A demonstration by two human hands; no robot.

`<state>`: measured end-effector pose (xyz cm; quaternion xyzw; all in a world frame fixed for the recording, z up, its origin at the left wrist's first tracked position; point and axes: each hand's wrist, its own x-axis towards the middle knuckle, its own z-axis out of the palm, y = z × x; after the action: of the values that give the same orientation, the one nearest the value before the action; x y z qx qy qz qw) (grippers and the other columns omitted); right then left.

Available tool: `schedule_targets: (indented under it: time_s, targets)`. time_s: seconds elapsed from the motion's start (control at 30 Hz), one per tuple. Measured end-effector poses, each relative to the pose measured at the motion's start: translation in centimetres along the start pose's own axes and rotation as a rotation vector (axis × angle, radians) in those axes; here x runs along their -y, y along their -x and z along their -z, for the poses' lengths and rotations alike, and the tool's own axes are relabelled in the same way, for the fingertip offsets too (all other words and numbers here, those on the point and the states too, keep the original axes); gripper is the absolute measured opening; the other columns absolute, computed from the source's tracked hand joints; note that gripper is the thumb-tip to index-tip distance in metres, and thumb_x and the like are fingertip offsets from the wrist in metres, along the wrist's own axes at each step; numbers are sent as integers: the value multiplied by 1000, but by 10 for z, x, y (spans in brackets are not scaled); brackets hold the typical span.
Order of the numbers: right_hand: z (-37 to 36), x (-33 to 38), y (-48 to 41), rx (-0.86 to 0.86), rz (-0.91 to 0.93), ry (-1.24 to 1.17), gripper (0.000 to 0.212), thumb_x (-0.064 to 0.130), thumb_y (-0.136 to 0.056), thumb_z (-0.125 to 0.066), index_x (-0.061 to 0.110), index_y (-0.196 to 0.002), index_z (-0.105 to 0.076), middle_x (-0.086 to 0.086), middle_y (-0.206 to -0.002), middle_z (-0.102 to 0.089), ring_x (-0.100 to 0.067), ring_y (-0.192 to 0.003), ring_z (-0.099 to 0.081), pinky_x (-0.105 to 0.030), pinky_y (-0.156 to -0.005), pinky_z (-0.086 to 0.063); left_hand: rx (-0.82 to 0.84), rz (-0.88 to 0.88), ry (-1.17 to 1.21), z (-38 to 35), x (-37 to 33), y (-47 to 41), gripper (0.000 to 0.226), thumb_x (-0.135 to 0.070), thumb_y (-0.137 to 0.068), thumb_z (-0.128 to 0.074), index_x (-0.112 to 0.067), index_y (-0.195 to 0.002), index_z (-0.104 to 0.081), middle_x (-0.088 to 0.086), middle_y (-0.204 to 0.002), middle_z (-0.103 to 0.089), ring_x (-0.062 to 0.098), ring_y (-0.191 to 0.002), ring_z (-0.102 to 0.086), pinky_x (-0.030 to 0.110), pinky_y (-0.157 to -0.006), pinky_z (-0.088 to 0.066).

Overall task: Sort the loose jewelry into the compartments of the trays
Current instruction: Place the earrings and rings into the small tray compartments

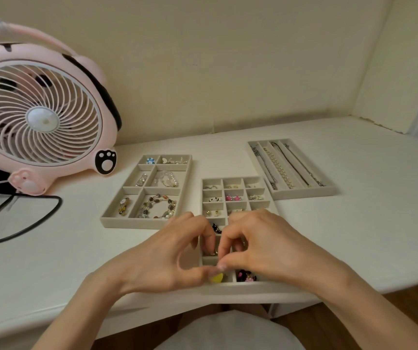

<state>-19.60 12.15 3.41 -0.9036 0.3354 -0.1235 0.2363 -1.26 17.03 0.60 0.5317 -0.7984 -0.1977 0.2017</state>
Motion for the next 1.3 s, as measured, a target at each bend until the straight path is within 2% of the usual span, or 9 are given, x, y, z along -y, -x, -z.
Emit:
schedule_targets:
  time_s: [0.1,0.23,0.4,0.53,0.63,0.87,0.97,1.07,1.3]
  targets:
    - [-3,7,3,-14,7,152,18,46,-77,-70,28,-80,-69,14,-71,-42,-3,-68,-42,-19,-65,-37,-41,9,39,0,2,-3,15,-32,-69,-46,-31,-83,-51,-16,-88,-53,8,-86,-47,13,-76,-34]
    - [-9,18,7,-28,40,325,27,47,-86,-59,23,-92,-68,10,-89,-48,-15,-90,-53,-29,-73,-38,-99,-24,33,-2,4,-7,23,-11,-70,-41,-27,-74,-57,-16,-78,-57,7,-77,-50,14,-71,-35]
    - [-13,18,9,-18,54,340,15,33,-89,-58,25,-97,-67,9,-94,-52,-18,-95,-55,-29,-70,-32,-110,-65,14,0,1,-9,23,-21,-69,-37,-27,-69,-59,-14,-73,-60,10,-77,-52,19,-74,-37]
    - [-10,11,6,33,32,201,10,31,-83,-67,30,-93,-71,15,-71,-39,-4,-72,-43,-23,-64,-31,-127,-52,16,1,1,-9,18,-24,-71,-41,-28,-74,-59,-16,-77,-60,8,-80,-50,14,-74,-35]
    - [-1,5,5,-9,1,117,7,33,-78,-73,32,-84,-71,16,-70,-44,2,-66,-41,-14,-62,-32,-101,-86,-12,2,3,-7,13,-22,-73,-51,-30,-79,-60,-16,-81,-57,8,-82,-48,15,-76,-34]
    - [10,-5,3,-54,-49,81,5,32,-76,-75,32,-76,-70,15,-70,-53,3,-69,-48,-10,-63,-35,-28,-173,-173,-1,2,-8,16,-49,-82,-57,-41,-92,-67,-18,-83,-46,-1,-85,-43,18,-79,-34]
    - [7,-5,3,-12,-49,79,4,30,-76,-76,31,-75,-72,14,-69,-53,0,-70,-50,-13,-63,-37,-45,-223,-349,-1,-4,-12,10,-45,-78,-61,-39,-86,-65,-18,-81,-45,-6,-80,-33,18,-72,-30]
    - [6,-4,3,6,-40,82,2,29,-76,-75,30,-76,-74,14,-67,-53,0,-68,-48,-12,-61,-34,-53,-249,-458,-4,-12,-14,8,-33,-69,-68,-34,-75,-63,-16,-78,-48,-1,-77,-34,20,-66,-28]
    - [4,-2,5,30,-38,73,5,34,-77,-74,30,-80,-74,17,-69,-52,1,-68,-47,-10,-60,-32,-89,-145,-345,4,-9,-11,8,-39,-72,-66,-36,-77,-62,-18,-78,-48,-6,-76,-35,17,-71,-29]
